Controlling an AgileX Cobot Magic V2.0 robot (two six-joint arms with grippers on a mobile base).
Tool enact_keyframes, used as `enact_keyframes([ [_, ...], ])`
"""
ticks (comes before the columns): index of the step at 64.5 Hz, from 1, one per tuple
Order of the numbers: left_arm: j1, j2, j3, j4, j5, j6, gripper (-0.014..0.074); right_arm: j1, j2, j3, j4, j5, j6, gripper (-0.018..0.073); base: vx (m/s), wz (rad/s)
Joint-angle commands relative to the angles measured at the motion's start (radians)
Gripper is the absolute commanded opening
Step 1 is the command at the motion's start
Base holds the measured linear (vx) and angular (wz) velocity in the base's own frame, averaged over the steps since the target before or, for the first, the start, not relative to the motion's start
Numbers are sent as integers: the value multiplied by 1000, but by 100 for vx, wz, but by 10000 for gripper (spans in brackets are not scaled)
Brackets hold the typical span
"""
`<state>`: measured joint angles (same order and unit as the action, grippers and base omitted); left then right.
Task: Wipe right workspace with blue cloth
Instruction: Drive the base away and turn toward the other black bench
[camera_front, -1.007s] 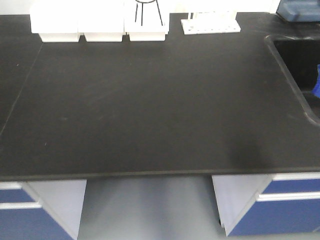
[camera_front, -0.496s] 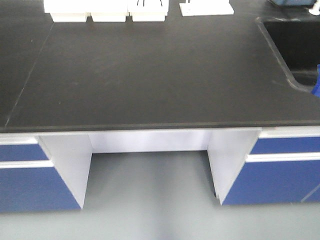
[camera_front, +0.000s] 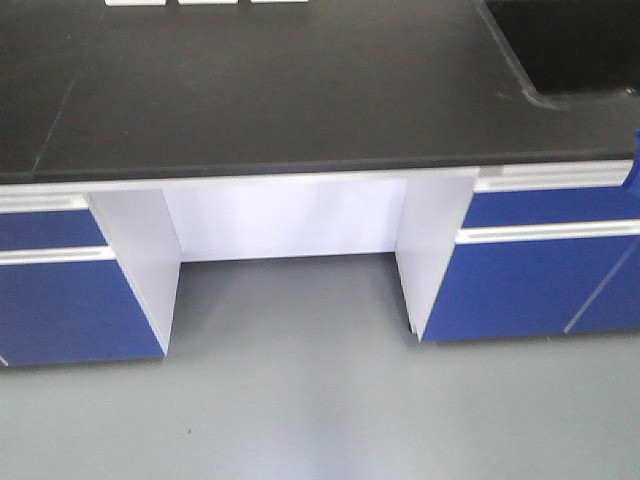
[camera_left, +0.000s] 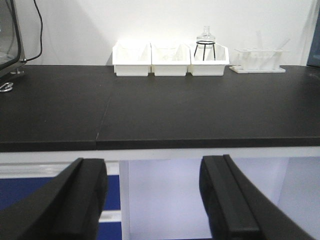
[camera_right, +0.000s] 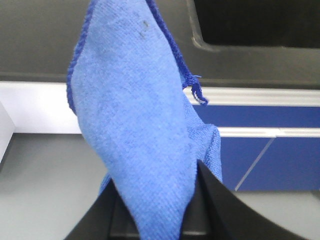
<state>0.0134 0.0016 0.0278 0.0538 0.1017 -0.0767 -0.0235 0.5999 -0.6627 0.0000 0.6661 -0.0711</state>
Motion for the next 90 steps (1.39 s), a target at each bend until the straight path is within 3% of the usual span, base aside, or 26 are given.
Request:
enact_keyframes([
  [1,-5,10,31,-3,-83,-8,523,-4,0,-31,0,-71,-10,3,-36,-7],
  [59,-5,10,31,-3,-83,-8,523,-4,0,-31,0,-71,-10,3,-32,-8],
  [90,-5,10,31,-3,-83,-8,523,-4,0,-31,0,-71,-10,3,-19,-47],
])
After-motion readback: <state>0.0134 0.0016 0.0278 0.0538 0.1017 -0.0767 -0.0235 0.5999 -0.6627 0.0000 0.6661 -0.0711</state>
